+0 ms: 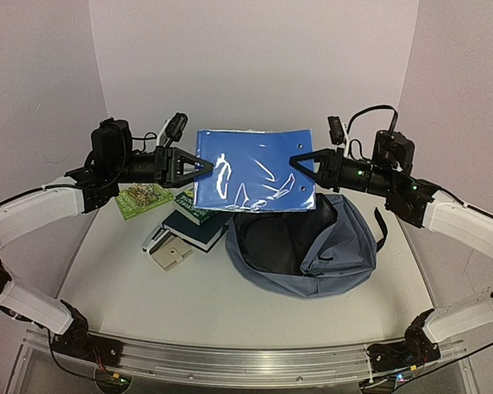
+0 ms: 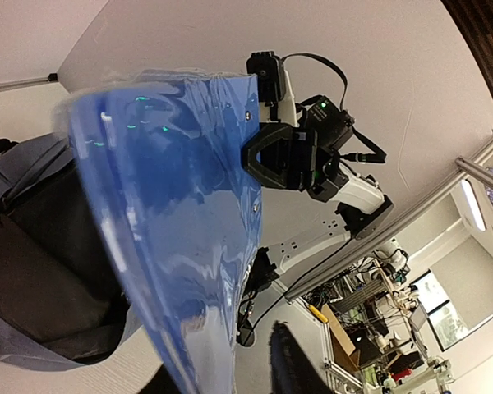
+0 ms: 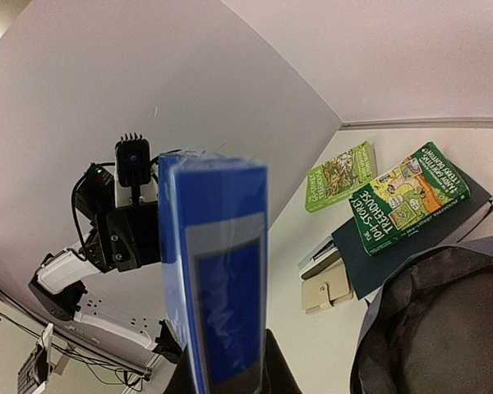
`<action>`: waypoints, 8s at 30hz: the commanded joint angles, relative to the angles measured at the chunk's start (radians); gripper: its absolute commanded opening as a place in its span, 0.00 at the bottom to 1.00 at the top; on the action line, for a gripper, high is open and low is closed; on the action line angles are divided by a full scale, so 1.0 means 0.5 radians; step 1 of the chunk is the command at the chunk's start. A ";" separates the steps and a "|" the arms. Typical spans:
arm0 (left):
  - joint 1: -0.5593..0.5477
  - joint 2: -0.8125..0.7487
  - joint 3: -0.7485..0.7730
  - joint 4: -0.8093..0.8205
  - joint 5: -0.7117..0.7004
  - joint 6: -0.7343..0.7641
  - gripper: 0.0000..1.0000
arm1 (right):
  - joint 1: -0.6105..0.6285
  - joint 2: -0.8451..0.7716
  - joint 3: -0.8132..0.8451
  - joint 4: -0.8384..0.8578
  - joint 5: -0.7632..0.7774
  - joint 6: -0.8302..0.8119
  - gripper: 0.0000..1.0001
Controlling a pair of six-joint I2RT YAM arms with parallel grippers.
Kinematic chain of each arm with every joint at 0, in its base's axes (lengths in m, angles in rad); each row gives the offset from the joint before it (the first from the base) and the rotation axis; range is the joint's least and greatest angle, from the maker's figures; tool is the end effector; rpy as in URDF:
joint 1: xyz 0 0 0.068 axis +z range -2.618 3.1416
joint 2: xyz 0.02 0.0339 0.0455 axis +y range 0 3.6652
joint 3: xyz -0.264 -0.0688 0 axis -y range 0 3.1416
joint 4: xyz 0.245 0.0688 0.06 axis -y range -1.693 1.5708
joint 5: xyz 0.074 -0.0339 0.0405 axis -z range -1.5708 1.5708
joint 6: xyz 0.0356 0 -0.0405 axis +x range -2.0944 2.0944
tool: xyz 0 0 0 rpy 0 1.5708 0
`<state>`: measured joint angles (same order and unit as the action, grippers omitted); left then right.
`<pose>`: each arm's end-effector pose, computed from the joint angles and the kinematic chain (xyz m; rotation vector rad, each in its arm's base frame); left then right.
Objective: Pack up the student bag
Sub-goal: Pick up the files from the center of the board, then place the files in the student bag, then pick up the book from the center of the board.
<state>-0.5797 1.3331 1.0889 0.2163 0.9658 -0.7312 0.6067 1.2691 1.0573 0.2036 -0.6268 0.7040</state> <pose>0.2385 -0.1912 0.3664 0.7342 1.7573 -1.7110 0.2317 0.1862 0.3719 -0.4660 1.7352 1.4734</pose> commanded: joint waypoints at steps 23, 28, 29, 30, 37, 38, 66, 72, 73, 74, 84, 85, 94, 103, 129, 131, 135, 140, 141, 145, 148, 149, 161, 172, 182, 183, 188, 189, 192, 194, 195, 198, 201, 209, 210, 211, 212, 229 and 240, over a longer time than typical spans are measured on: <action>0.076 0.043 -0.144 -0.282 -0.612 -0.206 0.00 | -0.095 -0.016 0.147 -1.163 1.436 -0.371 0.98; 0.076 0.063 -0.204 -0.262 -0.572 -0.285 0.00 | -0.251 0.110 0.014 -1.165 1.370 -0.353 0.98; 0.076 0.067 -0.215 -0.262 -0.566 -0.296 0.00 | -0.265 0.139 0.011 -1.162 1.342 -0.363 0.98; 0.076 0.072 -0.223 -0.258 -0.556 -0.308 0.00 | -0.267 0.186 0.017 -1.151 1.305 -0.374 0.98; 0.073 0.138 -0.272 -0.187 -0.515 -0.393 0.00 | -0.269 0.422 0.079 -1.061 1.123 -0.438 0.85; 0.073 0.152 -0.281 -0.165 -0.503 -0.408 0.00 | -0.268 0.454 0.089 -1.060 1.118 -0.446 0.82; -0.161 0.920 -0.001 0.571 -0.295 -0.881 0.00 | -0.139 0.203 0.537 -0.920 0.714 -0.286 0.00; -0.228 1.109 0.151 0.666 -0.323 -0.934 0.00 | -0.102 0.234 0.528 -0.820 0.679 -0.264 0.00; -0.236 1.133 0.163 0.703 -0.328 -0.952 0.00 | -0.092 0.241 0.526 -0.798 0.675 -0.258 0.00; -0.244 1.160 0.182 0.715 -0.338 -0.957 0.00 | -0.083 0.245 0.523 -0.777 0.674 -0.252 0.00; -0.338 1.473 0.426 0.689 -0.539 -0.894 0.00 | -0.008 0.325 0.499 -0.586 0.668 -0.189 0.00; -0.345 1.508 0.465 0.676 -0.553 -0.879 0.00 | 0.001 0.336 0.498 -0.576 0.666 -0.187 0.00; -0.414 1.784 0.804 0.277 -0.705 -0.620 0.00 | 0.063 0.415 0.476 -0.513 0.665 -0.179 0.00; -0.458 1.882 0.990 -0.197 -0.940 -0.327 0.14 | 0.074 0.402 0.370 -0.493 0.883 -0.167 0.00; -0.124 0.547 0.290 -1.146 -1.430 0.207 0.84 | -0.486 0.698 -0.257 -0.576 0.829 -0.189 0.02; -0.029 0.479 0.213 -1.129 -1.406 0.185 0.85 | -0.485 0.750 -0.265 -0.579 0.880 -0.190 0.08; 0.088 0.364 0.132 -1.140 -1.415 0.178 0.87 | -0.486 0.737 -0.265 -0.587 0.916 -0.194 0.21; 0.176 0.273 0.076 -1.131 -1.419 0.197 0.90 | -0.485 0.534 -0.253 -0.621 0.855 -0.267 0.58; 0.199 0.276 0.069 -1.127 -1.409 0.203 0.91 | -0.485 0.473 -0.249 -0.636 0.832 -0.287 0.68; 0.356 0.310 0.005 -1.025 -1.285 0.155 0.91 | -0.484 0.278 -0.231 -0.738 0.779 -0.324 0.94; 0.485 0.361 -0.059 -0.827 -1.142 0.071 0.92 | -0.486 0.138 -0.217 -0.815 0.783 -0.337 0.98; 0.526 0.391 -0.069 -0.762 -1.087 0.043 0.92 | -0.486 0.094 -0.208 -0.841 0.793 -0.335 0.98; 0.785 0.942 -0.037 -0.138 -0.806 -0.117 0.90 | -0.485 -0.180 -0.074 -0.972 0.796 -0.301 0.98; 0.848 1.350 0.117 0.212 -0.626 -0.099 0.87 | -0.486 -0.158 -0.044 -0.973 0.760 -0.294 0.98; 0.848 1.548 0.307 0.206 -0.560 -0.057 0.75 | -0.485 -0.094 -0.025 -0.973 0.750 -0.285 0.98; 0.847 1.567 0.327 0.207 -0.557 -0.063 0.72 | -0.482 -0.092 -0.022 -0.971 0.748 -0.285 0.98; 0.849 1.634 0.385 0.243 -0.541 -0.115 0.64 | -0.484 -0.082 -0.019 -0.974 0.746 -0.281 0.98; 0.848 1.641 0.387 0.255 -0.539 -0.128 0.62 | -0.482 -0.082 -0.021 -0.973 0.748 -0.280 0.98; 0.848 1.650 0.393 0.277 -0.546 -0.155 0.54 | -0.482 -0.081 -0.022 -0.973 0.750 -0.276 0.98; 0.851 1.648 0.396 0.275 -0.556 -0.167 0.47 | -0.483 -0.083 -0.022 -0.973 0.750 -0.274 0.98; 0.852 1.645 0.396 0.281 -0.561 -0.175 0.44 | -0.483 -0.083 -0.022 -0.973 0.750 -0.273 0.98; 0.855 1.628 0.380 0.345 -0.555 -0.218 0.35 | -0.482 -0.083 -0.022 -0.973 0.751 -0.273 0.98; 0.862 1.594 0.353 0.413 -0.541 -0.276 0.23 | -0.481 -0.092 -0.025 -0.975 0.754 -0.272 0.98; 0.886 1.266 0.236 0.449 -0.504 -0.287 0.00 | -0.471 -0.116 0.058 -0.981 0.712 -0.316 0.98; 0.886 1.204 0.223 0.426 -0.495 -0.268 0.00 | -0.460 -0.114 0.083 -0.981 0.708 -0.332 0.98; 0.887 1.139 0.211 0.397 -0.488 -0.246 0.00 | -0.448 -0.110 0.108 -0.981 0.704 -0.347 0.98; 0.888 1.066 0.201 0.353 -0.489 -0.216 0.00 | -0.429 -0.101 0.135 -0.981 0.698 -0.363 0.98; 0.710 0.171 0.209 -0.305 0.143 0.244 0.00 | -0.063 0.382 0.587 -0.840 0.236 -0.498 0.98; 0.415 0.054 0.277 -0.104 0.368 0.124 0.00 | -0.006 0.510 0.584 -0.690 -0.142 -0.434 0.98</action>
<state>-0.3742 1.4306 1.1645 0.0240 1.0715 -0.6291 0.5816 1.5129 1.3334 -0.2179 -0.5978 0.4752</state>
